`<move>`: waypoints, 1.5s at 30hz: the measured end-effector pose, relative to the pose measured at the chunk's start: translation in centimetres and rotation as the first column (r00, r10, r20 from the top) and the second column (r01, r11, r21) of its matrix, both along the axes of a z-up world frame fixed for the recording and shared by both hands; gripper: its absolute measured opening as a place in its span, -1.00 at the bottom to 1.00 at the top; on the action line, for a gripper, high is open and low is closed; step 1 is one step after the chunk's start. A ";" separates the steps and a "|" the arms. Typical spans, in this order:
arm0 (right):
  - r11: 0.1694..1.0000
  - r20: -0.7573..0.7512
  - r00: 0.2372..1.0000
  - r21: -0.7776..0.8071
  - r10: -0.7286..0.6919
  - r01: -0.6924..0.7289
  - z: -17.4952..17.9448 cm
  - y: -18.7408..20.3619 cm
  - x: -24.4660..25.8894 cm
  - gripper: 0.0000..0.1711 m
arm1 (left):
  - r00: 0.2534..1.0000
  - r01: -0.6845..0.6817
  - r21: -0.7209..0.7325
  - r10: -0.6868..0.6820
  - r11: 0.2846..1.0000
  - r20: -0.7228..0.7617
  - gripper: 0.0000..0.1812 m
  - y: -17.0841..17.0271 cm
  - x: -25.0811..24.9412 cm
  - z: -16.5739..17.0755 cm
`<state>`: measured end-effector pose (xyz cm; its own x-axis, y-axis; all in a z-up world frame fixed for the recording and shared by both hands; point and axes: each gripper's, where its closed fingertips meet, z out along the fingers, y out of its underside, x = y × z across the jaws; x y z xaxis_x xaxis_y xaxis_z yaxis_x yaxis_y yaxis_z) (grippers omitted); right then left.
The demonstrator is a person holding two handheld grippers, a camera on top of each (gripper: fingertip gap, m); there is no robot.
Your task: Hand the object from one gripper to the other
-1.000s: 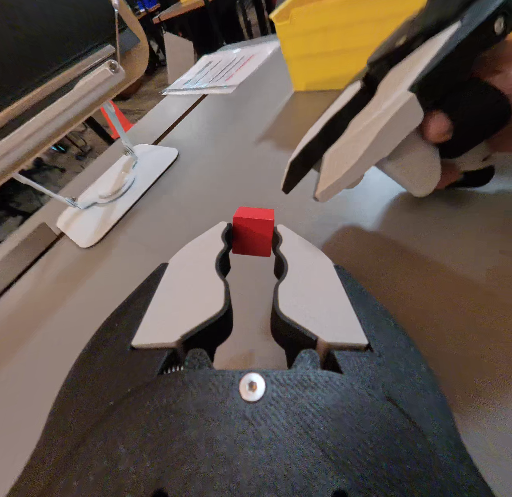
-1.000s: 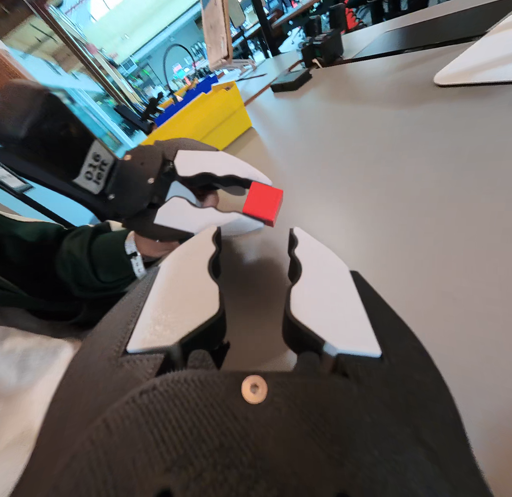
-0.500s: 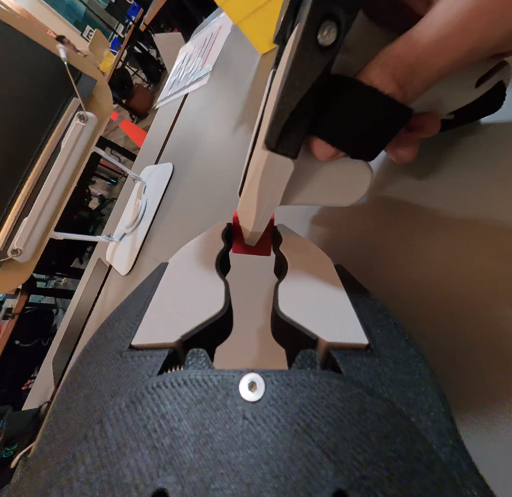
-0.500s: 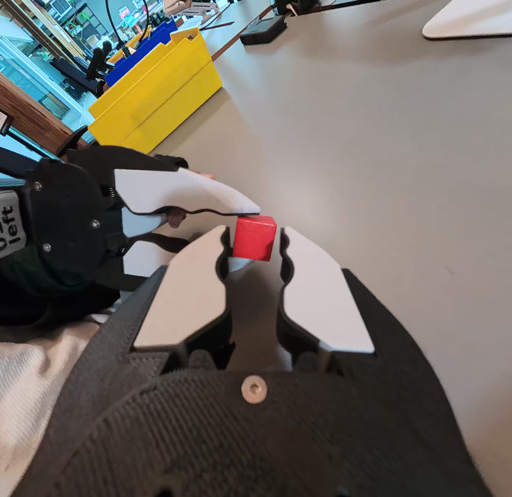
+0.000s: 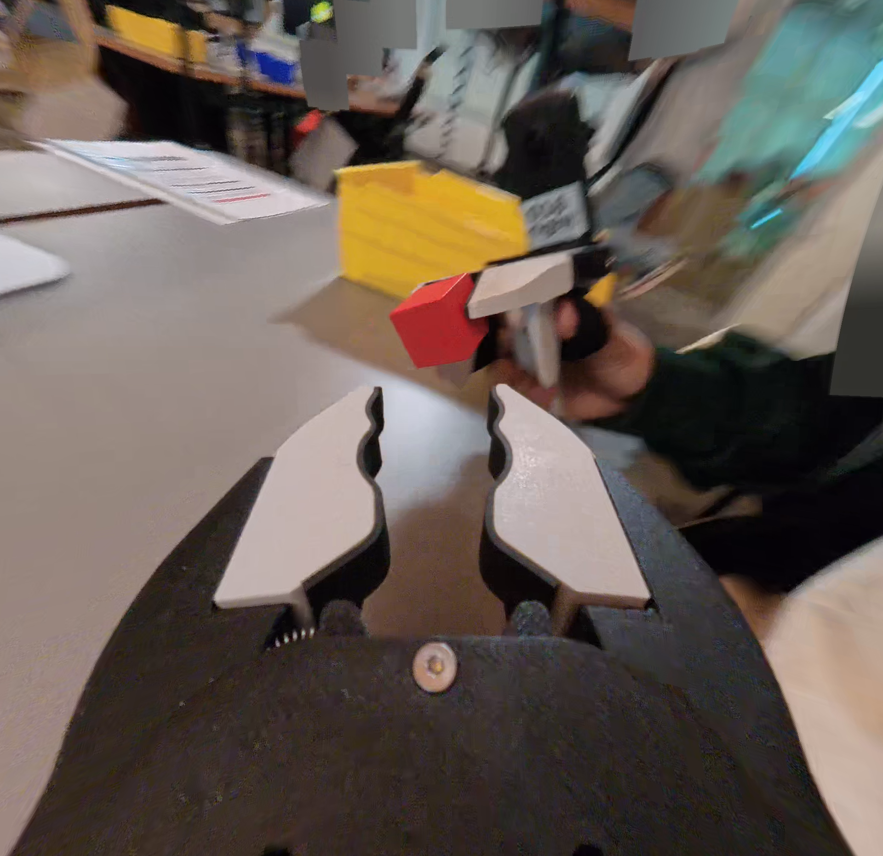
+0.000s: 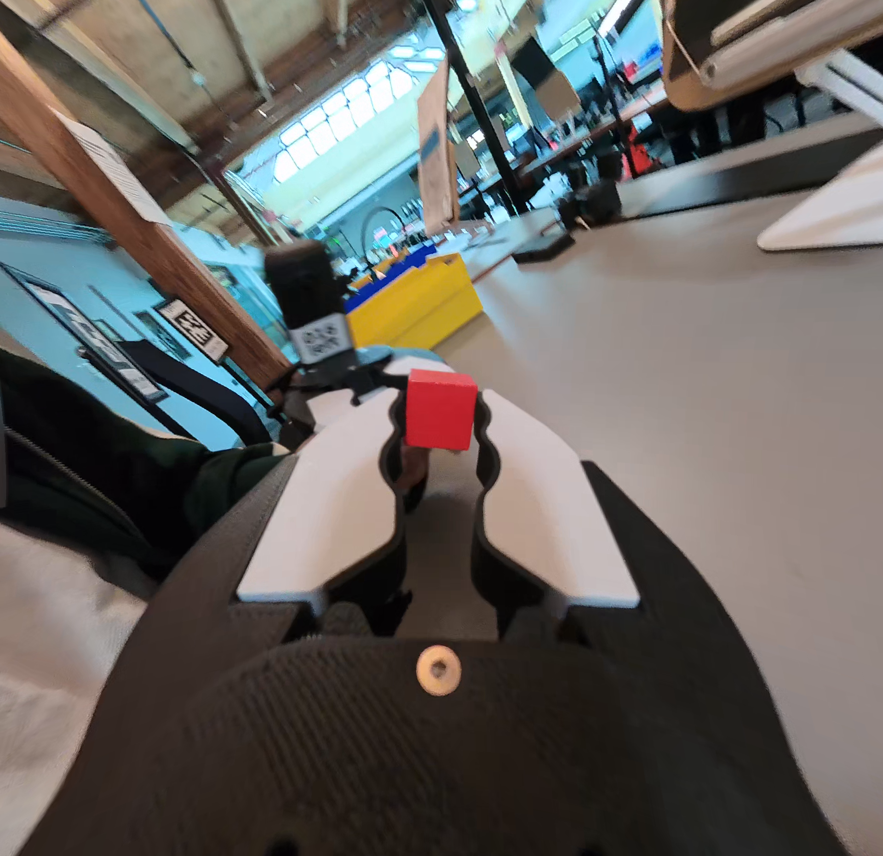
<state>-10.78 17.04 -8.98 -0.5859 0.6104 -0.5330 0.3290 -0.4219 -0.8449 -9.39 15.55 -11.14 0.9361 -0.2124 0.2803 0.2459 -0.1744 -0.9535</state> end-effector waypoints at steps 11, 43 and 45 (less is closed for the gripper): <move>0.998 -0.159 0.985 -0.009 0.065 -0.068 2.1 -1.5 1.0 -0.67 | 0.856 0.151 0.272 -0.263 0.950 0.445 -0.61 -1.3 0.5 3.7; 0.939 -0.361 0.927 0.343 0.104 0.029 1.5 -2.6 1.5 -0.14 | 0.661 0.297 0.121 -0.296 0.947 0.690 -0.71 -1.6 0.4 1.4; 0.894 -0.337 0.931 0.447 0.140 0.028 0.1 -3.2 1.3 -0.16 | 0.598 0.324 0.129 -0.309 0.937 0.740 -0.70 -1.6 0.4 1.3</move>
<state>-9.44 13.88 -8.88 -0.7225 0.6908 0.0284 -0.0125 0.0281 -0.9995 -8.97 13.92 -9.81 0.2849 -0.4422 0.8505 0.7896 -0.3948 -0.4698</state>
